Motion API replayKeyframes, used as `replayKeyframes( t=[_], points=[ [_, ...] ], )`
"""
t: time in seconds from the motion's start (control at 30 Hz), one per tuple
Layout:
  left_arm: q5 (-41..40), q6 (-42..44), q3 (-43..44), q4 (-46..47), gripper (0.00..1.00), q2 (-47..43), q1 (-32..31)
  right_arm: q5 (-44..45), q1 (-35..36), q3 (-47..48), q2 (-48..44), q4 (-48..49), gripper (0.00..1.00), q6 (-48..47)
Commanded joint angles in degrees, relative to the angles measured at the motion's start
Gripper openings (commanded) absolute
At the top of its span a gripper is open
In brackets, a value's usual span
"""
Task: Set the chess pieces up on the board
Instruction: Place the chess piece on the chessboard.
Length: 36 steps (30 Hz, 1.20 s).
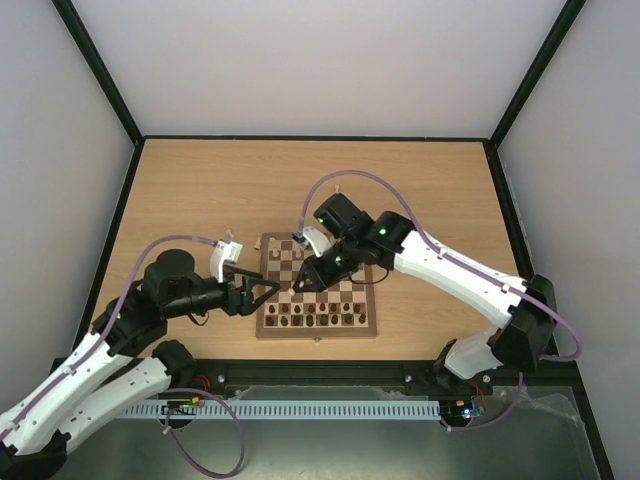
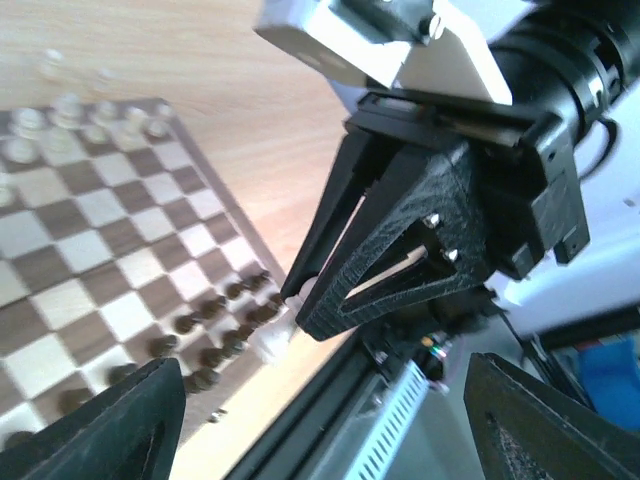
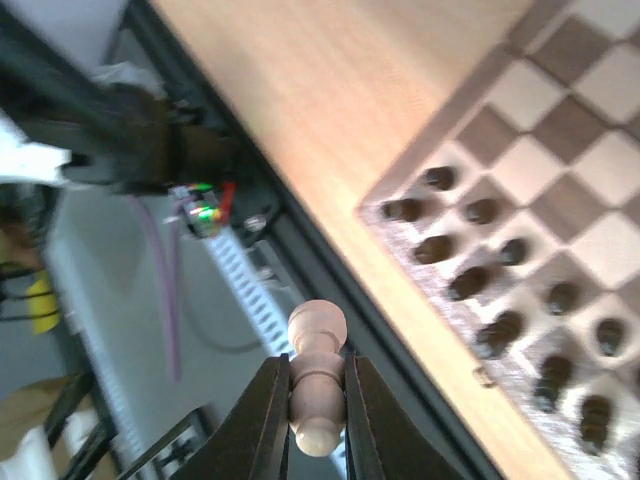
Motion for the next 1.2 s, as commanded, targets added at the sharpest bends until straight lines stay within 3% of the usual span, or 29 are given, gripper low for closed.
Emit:
replayKeyframes(
  t=[0.0, 0.1, 0.23, 0.37, 0.53, 0.73, 1.17],
  points=[
    [-11.2, 0.9, 3.2, -6.7, 0.81, 1.2, 0.4, 17.4, -0.3, 7.1, 4.9, -8.8, 0.07, -2.2],
    [-16.3, 0.9, 3.4, -8.4, 0.81, 2.5, 0.4, 31.1, -0.7, 13.5, 11.2, -13.1, 0.07, -2.5],
    [-20.7, 0.2, 3.5, -8.8, 0.82, 3.8, 0.6, 41.2, -3.5, 23.3, 21.7, -17.8, 0.06, -2.8],
    [-22.5, -0.4, 4.0, -8.5, 0.83, 5.0, 0.7, 40.9, -5.9, 32.9, 31.0, -19.3, 0.06, -3.2],
    [-22.0, 0.3, 3.8, -8.3, 0.84, 4.9, 0.8, 41.1, -7.5, 51.7, 43.4, -26.6, 0.06, -5.3],
    [-21.0, 0.3, 3.4, -8.4, 0.85, 4.5, 0.8, 38.5, -9.0, 56.1, 48.5, -25.9, 0.07, -5.9],
    [-20.0, -0.6, 1.7, -7.1, 0.85, 3.8, 0.8, 37.3, -7.9, 52.3, 52.1, -23.8, 0.07, -5.9]
  ],
)
